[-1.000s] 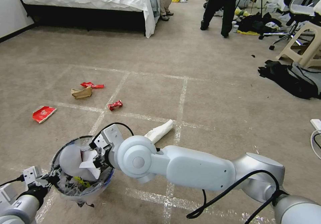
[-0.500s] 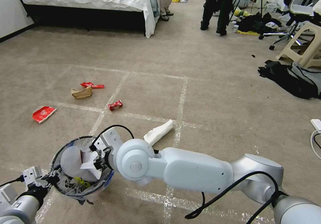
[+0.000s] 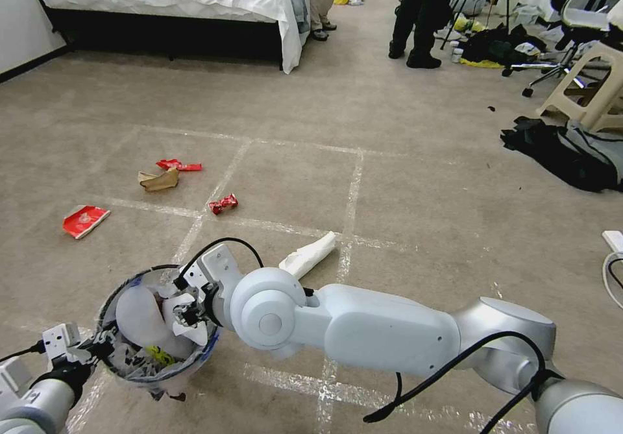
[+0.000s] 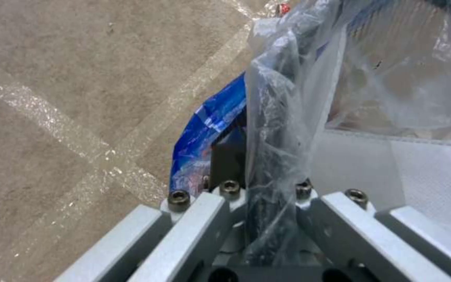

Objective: Pick up the trash bin and place the garbage on the floor into it.

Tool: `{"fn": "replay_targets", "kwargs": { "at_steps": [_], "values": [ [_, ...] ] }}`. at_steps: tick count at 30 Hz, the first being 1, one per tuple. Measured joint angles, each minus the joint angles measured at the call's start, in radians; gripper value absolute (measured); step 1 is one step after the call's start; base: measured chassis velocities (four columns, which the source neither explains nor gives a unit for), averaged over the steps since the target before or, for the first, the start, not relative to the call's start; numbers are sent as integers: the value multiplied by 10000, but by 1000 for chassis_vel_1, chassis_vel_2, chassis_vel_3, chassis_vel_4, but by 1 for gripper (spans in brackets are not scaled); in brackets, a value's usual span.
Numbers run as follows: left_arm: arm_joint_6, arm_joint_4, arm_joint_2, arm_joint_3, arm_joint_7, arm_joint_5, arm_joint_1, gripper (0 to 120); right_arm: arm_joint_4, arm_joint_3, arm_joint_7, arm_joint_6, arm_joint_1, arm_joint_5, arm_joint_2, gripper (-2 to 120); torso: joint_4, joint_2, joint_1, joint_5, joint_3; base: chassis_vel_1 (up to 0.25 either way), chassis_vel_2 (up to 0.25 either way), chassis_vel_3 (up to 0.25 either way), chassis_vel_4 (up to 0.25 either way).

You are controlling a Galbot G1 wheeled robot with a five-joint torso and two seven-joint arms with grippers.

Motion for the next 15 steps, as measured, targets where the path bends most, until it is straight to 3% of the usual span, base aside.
{"fn": "replay_targets", "kwargs": {
  "at_steps": [8, 15],
  "values": [
    [1, 115, 6, -29, -2, 16, -8, 1, 475, 368, 0, 0, 162, 19, -144, 96, 0, 0, -1, 0, 0, 0, 0, 0, 0],
    [0, 151, 61, -101, -17, -15, -17, 1, 851, 968, -200, 0, 215, 19, -326, 100, 0, 0, 0, 0, 0, 0, 0, 0, 0]
  ]
}}
